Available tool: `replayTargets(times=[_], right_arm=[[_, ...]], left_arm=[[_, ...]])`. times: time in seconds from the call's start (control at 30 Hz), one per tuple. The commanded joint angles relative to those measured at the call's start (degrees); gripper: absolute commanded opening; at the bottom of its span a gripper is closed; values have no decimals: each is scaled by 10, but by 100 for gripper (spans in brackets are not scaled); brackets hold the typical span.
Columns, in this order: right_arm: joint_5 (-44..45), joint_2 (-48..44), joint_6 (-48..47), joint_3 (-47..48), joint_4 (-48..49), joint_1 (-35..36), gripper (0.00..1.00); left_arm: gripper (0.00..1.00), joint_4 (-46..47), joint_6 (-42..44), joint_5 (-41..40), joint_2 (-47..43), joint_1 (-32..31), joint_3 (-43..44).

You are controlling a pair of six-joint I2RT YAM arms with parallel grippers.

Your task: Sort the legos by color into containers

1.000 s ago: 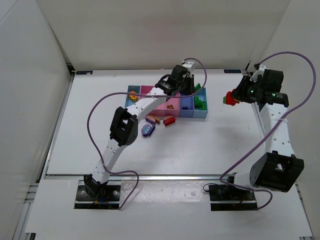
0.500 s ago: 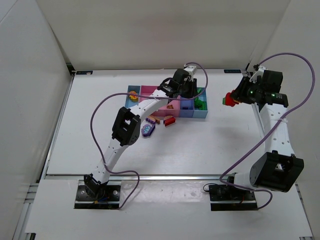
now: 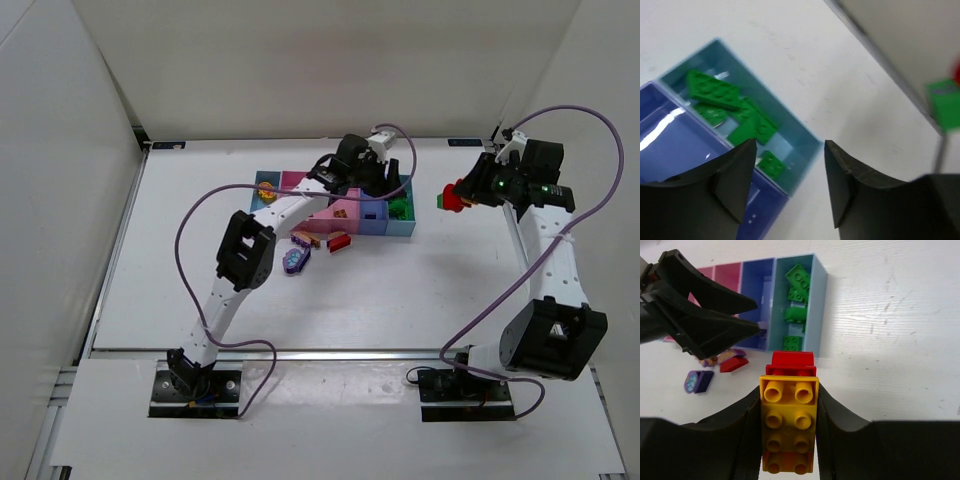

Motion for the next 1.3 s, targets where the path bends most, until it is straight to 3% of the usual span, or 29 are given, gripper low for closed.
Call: replayTargets(times=[0.0,0.03,0.13,0.23,0.3,0.53,0.83,1.0,1.27], right_arm=[[-83,11,0,2,34,-3,0],[-105,13,0,1,41,-4,0],[-221,29,8,-7,75,-9,0],[-327,54,49,-11,124,-11,0],[-379,61,73,-13,148,-8,0],[-438,84,140,-14,215,21,0],[-440,96,153,-1,242,117,0],[-439,104,150,14,238,126,0],[-436,115,150,30,240,133,0]], left_arm=[[66,122,-9,248,-115,58,-89],[64,185,-60,297,-126,70,-117],[63,263,-99,434,-165,97,-190],[65,394,-201,517,-194,117,-262],[66,455,-291,545,-197,124,-277],[69,586,-404,577,-194,132,-289],[72,588,-411,578,-204,135,-305],[77,588,-410,578,-206,136,-308],[76,595,-411,589,-197,127,-299]])
